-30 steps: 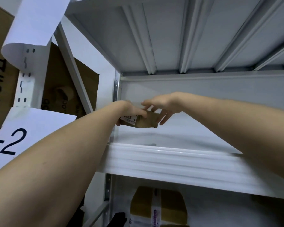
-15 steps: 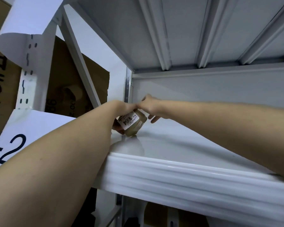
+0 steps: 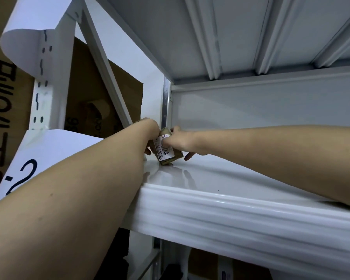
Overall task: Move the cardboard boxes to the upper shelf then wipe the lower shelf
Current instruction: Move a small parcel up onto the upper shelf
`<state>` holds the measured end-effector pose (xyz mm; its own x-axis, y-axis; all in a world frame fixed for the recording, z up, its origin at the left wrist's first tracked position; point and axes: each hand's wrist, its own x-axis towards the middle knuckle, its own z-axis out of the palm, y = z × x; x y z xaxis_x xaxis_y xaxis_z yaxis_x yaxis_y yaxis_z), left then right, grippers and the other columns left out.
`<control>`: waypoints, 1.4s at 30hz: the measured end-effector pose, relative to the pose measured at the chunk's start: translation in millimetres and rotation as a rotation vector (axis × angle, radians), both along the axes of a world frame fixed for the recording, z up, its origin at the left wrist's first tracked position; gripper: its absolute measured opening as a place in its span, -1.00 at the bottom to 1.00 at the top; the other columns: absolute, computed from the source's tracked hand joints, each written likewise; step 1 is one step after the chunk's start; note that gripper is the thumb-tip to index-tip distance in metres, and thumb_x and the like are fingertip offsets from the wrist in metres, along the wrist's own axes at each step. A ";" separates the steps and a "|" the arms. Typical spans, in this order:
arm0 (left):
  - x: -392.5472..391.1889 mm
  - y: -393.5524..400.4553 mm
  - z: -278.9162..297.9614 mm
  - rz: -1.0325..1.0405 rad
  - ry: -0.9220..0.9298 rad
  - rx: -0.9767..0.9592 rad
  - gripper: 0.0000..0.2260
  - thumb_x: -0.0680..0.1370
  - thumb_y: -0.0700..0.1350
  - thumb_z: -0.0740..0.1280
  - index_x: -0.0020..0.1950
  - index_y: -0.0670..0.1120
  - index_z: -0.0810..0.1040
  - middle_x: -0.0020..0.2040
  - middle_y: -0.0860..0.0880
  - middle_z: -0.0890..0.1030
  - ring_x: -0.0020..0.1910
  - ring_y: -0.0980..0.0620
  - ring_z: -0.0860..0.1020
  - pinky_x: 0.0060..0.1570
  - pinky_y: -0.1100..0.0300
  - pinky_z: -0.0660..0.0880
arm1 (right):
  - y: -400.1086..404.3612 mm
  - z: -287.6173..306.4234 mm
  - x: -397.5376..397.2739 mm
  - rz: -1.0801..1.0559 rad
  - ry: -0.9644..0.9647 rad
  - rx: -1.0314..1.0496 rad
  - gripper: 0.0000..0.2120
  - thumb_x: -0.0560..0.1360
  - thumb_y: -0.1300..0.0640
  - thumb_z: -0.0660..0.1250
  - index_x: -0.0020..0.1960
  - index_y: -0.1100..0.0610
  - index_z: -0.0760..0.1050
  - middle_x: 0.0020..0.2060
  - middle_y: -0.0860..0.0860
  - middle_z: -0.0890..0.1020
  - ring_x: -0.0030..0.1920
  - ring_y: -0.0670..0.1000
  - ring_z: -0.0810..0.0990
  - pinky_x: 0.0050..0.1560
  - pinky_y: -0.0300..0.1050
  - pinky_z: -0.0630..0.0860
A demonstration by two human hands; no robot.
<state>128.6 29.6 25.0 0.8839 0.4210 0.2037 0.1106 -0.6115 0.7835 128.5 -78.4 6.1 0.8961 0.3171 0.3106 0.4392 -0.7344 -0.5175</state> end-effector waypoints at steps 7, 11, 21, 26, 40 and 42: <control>-8.1 0.3 -8.7 0.089 0.014 0.409 -0.88 0.58 -0.26 0.22 -0.10 -0.23 0.52 -0.01 -0.11 0.55 0.03 -0.09 0.55 0.11 0.11 0.48 | -4.6 -5.2 4.0 0.056 -0.028 -0.093 -0.60 0.58 0.14 0.18 0.40 0.09 0.24 0.11 0.09 0.47 0.01 0.11 0.46 -0.04 -0.01 0.52; -8.4 -2.1 -6.2 -0.029 0.236 0.357 -0.75 0.63 -0.27 0.14 -0.20 -0.29 0.51 -0.05 -0.13 0.58 -0.11 -0.10 0.60 0.02 0.16 0.50 | -10.7 -5.1 2.6 0.057 -0.081 -0.118 -0.58 0.59 0.19 0.15 0.44 0.03 0.29 0.19 0.14 0.46 -0.09 0.09 0.48 -0.15 -0.06 0.59; 1.3 -21.3 -6.5 -0.035 0.027 0.609 -0.54 0.60 -0.10 0.21 0.43 -0.22 0.16 0.24 -0.20 0.46 0.09 -0.14 0.53 0.15 0.04 0.50 | -12.9 -2.5 5.7 0.045 -0.060 0.010 -0.53 0.59 0.33 0.06 0.48 0.12 0.19 0.29 0.16 0.41 0.02 0.12 0.52 0.10 0.04 0.58; 2.5 -26.5 -0.8 -0.134 0.169 0.870 -0.53 0.56 -0.11 0.27 0.45 -0.10 0.23 -0.10 -0.08 0.43 -0.18 -0.04 0.49 -0.31 0.18 0.47 | -28.4 10.8 1.9 0.067 0.043 -0.124 -0.47 0.58 0.35 0.10 0.51 0.12 0.12 0.13 -0.03 0.47 0.20 0.04 0.45 0.15 -0.09 0.53; 42.0 -49.3 29.4 -0.031 0.448 1.175 -0.60 0.56 0.08 0.26 0.32 -0.10 0.46 0.11 -0.09 0.54 0.05 -0.08 0.52 -0.04 0.12 0.47 | -73.4 25.5 7.6 -0.117 -0.045 -0.483 -0.43 0.60 0.21 0.15 0.53 0.13 -0.02 0.02 0.11 0.40 0.01 0.16 0.42 0.19 0.05 0.52; 57.0 -47.8 26.7 -0.037 0.422 1.164 -0.60 0.57 0.05 0.22 0.33 -0.13 0.43 0.09 -0.10 0.54 0.00 -0.08 0.53 -0.09 0.12 0.48 | -71.9 25.2 5.9 -0.124 -0.078 -0.537 -0.47 0.61 0.17 0.16 0.51 0.18 0.04 -0.05 0.05 0.35 -0.05 0.16 0.42 0.16 0.03 0.52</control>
